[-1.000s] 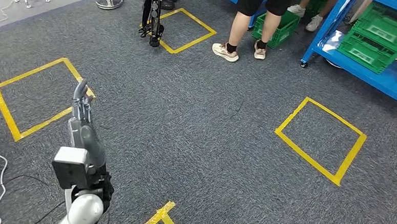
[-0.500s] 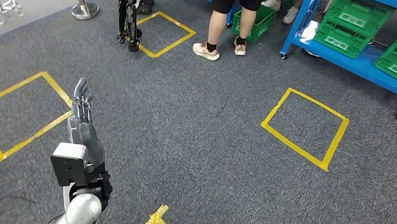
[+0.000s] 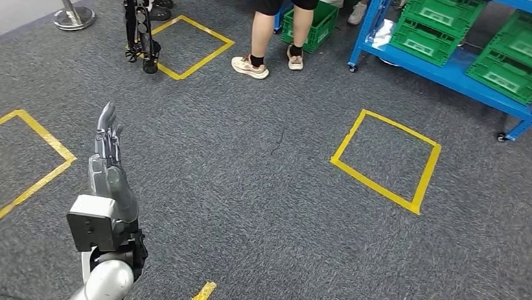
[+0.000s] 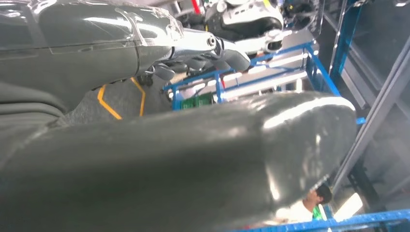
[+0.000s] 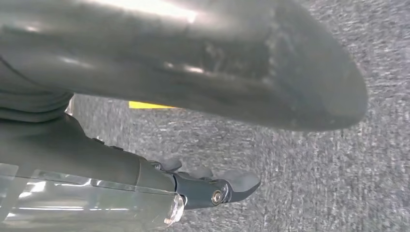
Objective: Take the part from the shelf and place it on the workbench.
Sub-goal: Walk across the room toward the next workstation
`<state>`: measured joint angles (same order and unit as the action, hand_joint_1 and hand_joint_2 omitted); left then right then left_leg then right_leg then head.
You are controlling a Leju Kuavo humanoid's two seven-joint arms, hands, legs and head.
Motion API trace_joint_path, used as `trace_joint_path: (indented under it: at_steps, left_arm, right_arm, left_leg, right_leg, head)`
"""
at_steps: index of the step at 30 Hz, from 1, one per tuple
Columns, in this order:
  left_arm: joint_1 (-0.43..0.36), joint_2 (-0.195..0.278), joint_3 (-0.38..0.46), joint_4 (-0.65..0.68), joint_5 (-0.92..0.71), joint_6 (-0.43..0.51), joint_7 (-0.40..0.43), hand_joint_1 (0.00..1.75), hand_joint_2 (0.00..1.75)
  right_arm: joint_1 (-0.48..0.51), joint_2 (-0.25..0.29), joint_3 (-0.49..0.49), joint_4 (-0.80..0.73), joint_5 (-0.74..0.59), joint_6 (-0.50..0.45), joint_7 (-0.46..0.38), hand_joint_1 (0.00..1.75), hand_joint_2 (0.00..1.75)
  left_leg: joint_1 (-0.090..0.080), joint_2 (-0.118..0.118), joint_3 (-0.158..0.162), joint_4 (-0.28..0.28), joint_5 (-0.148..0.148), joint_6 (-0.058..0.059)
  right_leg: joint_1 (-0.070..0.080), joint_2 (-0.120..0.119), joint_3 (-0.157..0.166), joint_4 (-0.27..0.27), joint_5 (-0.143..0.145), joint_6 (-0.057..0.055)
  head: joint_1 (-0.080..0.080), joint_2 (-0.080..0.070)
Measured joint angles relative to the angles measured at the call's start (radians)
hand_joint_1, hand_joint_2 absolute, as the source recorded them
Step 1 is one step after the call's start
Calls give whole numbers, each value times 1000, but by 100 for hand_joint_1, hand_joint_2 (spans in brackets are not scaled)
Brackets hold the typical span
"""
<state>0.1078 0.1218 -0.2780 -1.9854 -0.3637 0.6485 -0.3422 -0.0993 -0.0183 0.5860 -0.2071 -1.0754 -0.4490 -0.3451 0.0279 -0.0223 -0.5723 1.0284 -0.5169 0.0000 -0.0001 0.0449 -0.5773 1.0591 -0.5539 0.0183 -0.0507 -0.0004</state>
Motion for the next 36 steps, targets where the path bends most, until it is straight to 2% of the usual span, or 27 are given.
trace_joint_path:
  at_steps: [2,3,4,5,6,8,9,10,13,15,17,18,19,20,21,22,23,24,25,26,28,30,32,33,34,35,36]
  left_arm:
    - [4,0,0,0,1,0,-2,0,0]
    - [6,1,0,0,1,0,-2,0,0]
    - [6,1,0,0,2,0,-1,0,0]
    - [5,1,0,0,1,0,-1,0,0]
    - [4,2,0,-1,0,0,0,0,0]
    - [2,2,-1,-5,-5,0,3,0,0]
    - [1,2,-2,-7,-7,0,4,0,0]
    - [0,2,-3,-8,-8,0,5,0,0]
    - [-4,3,-7,-10,-9,0,6,0,0]
    - [-7,5,-9,-11,-9,0,3,0,0]
    - [-8,8,-12,-11,-8,0,-2,0,0]
    - [-8,9,-14,-11,-8,0,-3,0,0]
    - [-8,10,-15,-10,-7,0,-1,0,0]
    - [-8,12,-16,-10,-7,0,2,0,0]
    - [-8,13,-16,-10,-7,0,4,0,0]
    - [-9,14,-17,-11,-7,0,6,0,0]
    - [-9,15,-18,-11,-7,0,7,0,0]
    - [-10,15,-19,-11,-7,0,7,0,0]
    - [-10,15,-20,-11,-6,0,6,0,0]
    - [-10,15,-21,-12,-6,0,6,0,0]
    - [-11,16,-22,-13,-6,0,6,0,0]
    - [-11,16,-23,-15,-5,0,6,0,0]
    - [-11,17,-24,-16,-5,0,5,0,0]
    - [-11,17,-24,-16,-4,0,4,0,0]
    - [-11,17,-24,-16,-3,0,4,0,0]
    - [-11,17,-24,-16,-3,0,3,0,0]
    - [-12,17,-25,-16,-3,0,3,0,0]
  right_arm:
    - [-3,2,0,0,0,0,-1,0,0]
    - [-4,2,0,0,0,-1,-1,0,0]
    - [-3,2,0,0,0,-1,-1,0,0]
    - [-2,2,0,0,0,-1,0,0,0]
    - [1,2,1,0,2,-1,1,0,0]
    - [4,1,1,0,4,3,0,0,0]
    - [4,1,1,0,5,6,-1,0,0]
    - [3,1,1,0,6,9,-2,0,0]
    - [4,2,1,0,6,15,-7,0,0]
    - [5,3,1,0,6,16,-10,0,0]
    - [2,3,1,0,5,16,-12,0,0]
    - [1,2,1,0,4,16,-13,0,0]
    - [0,2,1,0,3,16,-13,0,0]
    - [1,2,1,0,2,15,-13,0,0]
    - [1,2,1,0,1,15,-13,0,0]
    - [1,2,1,0,0,15,-12,0,0]
    - [1,3,1,0,0,14,-11,0,0]
    - [1,3,1,0,0,13,-9,0,0]
    - [0,3,1,0,0,12,-7,0,0]
    - [0,3,1,0,0,11,-4,0,0]
    - [0,3,1,0,0,9,-2,0,0]
    - [0,4,1,0,0,9,-2,0,0]
    - [-3,6,2,0,0,8,-2,0,0]
    - [-4,6,2,0,0,8,-2,0,0]
    - [-4,6,3,0,0,7,-2,0,0]
    - [-3,7,3,0,0,7,-2,0,0]
    - [-1,7,3,0,0,7,-2,0,0]
  left_leg:
    - [-1,21,2,0,-3,6]
    - [-2,30,2,0,-5,8]
    - [-2,38,3,0,-7,8]
    - [-2,45,6,0,-9,8]
    - [-3,50,10,0,-12,6]
    - [-5,61,20,-1,-18,0]
    - [-6,64,23,-1,-21,-4]
    - [-7,68,24,-1,-23,-8]
    - [-6,74,31,-7,-26,-24]
    - [-5,48,20,25,-53,-32]
    - [-4,22,-34,133,-110,-34]
    - [-4,19,-68,195,-134,-35]
    - [-4,19,-95,238,-142,-36]
    - [-4,19,-107,251,-132,-37]
    - [-4,18,-101,226,-104,-36]
    - [-4,14,-79,172,-63,-35]
    - [-3,0,-52,111,-30,-32]
    - [-2,-14,-28,57,-8,-29]
    - [-2,-25,-12,23,1,-26]
    - [-3,-32,-6,10,-2,-22]
    - [-4,-21,-3,5,-2,-12]
    - [-2,-5,0,1,-1,-2]
    - [-1,14,2,-1,-3,6]
    - [-2,24,3,-1,-4,8]
    - [-2,32,3,-1,-6,9]
    - [-2,40,5,-1,-8,9]
    - [-2,46,8,-1,-10,7]
  right_leg:
    - [-4,-28,-63,120,-57,11]
    - [-6,-34,-97,182,-79,14]
    - [-7,-37,-120,222,-86,15]
    - [-8,-39,-125,224,-71,14]
    - [-8,-41,-110,188,-39,11]
    - [-3,-54,-47,54,35,-3]
    - [1,-62,-22,0,53,-10]
    - [5,-69,-7,-32,59,-15]
    - [8,-64,2,-54,56,-26]
    - [3,-58,13,-69,62,-36]
    - [2,-50,18,-75,64,-43]
    - [3,-45,18,-75,63,-46]
    - [4,-38,18,-74,62,-47]
    - [4,-31,19,-72,60,-47]
    - [4,-23,21,-70,58,-46]
    - [3,-15,23,-67,55,-43]
    - [4,-8,24,-63,51,-40]
    - [4,1,23,-57,46,-34]
    - [3,7,20,-52,43,-29]
    - [2,13,18,-50,41,-23]
    - [-1,21,14,-49,40,-12]
    - [-2,0,1,-20,19,-1]
    - [-3,-29,-51,83,-35,11]
    - [-5,-35,-85,148,-62,15]
    - [-7,-37,-113,199,-77,17]
    - [-8,-39,-127,222,-75,18]
    - [-9,-40,-122,205,-52,17]
  head:
    - [5,0]
    - [5,0]
    - [5,0]
    - [5,0]
    - [5,0]
    - [5,0]
    - [5,0]
    - [5,0]
    - [3,0]
    - [0,0]
    - [-5,0]
    - [-6,0]
    - [-6,0]
    - [-6,0]
    - [-6,0]
    - [-7,0]
    - [-6,0]
    - [-6,0]
    - [-5,0]
    - [-5,0]
    - [-6,0]
    - [-2,0]
    - [2,0]
    - [3,0]
    - [2,0]
    - [3,0]
    - [3,0]
